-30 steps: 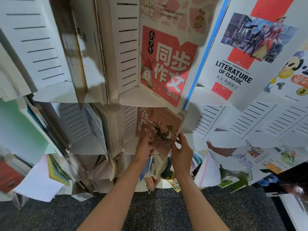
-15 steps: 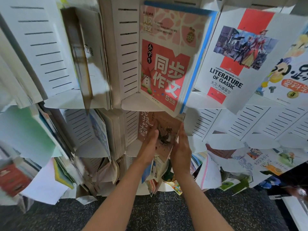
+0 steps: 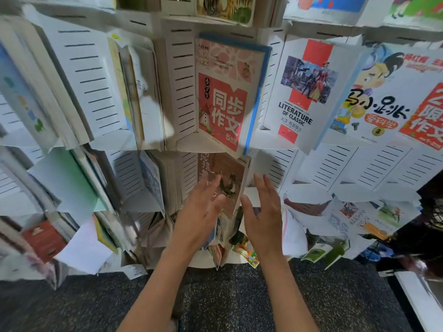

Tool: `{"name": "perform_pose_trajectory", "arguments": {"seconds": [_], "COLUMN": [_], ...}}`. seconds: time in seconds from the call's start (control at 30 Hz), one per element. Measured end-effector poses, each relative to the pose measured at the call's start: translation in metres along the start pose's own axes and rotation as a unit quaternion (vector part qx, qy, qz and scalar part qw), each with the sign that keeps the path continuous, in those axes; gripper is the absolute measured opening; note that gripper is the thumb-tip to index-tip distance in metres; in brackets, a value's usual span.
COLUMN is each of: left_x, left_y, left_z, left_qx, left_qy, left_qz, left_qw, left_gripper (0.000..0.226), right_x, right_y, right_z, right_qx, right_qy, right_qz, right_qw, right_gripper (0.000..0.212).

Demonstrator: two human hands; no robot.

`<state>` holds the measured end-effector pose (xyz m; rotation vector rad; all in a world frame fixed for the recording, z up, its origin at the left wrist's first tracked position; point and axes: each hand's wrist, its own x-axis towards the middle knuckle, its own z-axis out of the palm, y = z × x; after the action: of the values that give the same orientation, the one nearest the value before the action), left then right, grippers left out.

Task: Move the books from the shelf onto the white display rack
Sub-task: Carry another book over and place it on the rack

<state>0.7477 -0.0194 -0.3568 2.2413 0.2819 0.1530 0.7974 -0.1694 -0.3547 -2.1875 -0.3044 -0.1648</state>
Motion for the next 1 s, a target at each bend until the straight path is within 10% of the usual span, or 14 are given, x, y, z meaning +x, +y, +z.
{"name": "perform_pose_trajectory", "arguments": {"seconds": [0.2, 1.0], "left_x": [-0.059, -0.372], "left_y": [0.044, -0.024], "left_z": [-0.057, -0.405], "left_qx": [0.202, 0.163], "left_qy": [0.066, 0.301], "left_qz": [0.009, -0.092], "left_qw": [0.977, 0.935], "left_gripper": [0.074, 0.079], "right_x": [-0.039, -0.241], "right_y": [-0.070, -0.417], "right_z": [-0.051, 0.035], "right_qx": [0.086, 0.082], "right_qy": [0.010, -0.137], "right_qz": [-0.003, -0.237], "right_qw": [0.996, 0.958], "right_gripper": [0.055, 0.056]}}
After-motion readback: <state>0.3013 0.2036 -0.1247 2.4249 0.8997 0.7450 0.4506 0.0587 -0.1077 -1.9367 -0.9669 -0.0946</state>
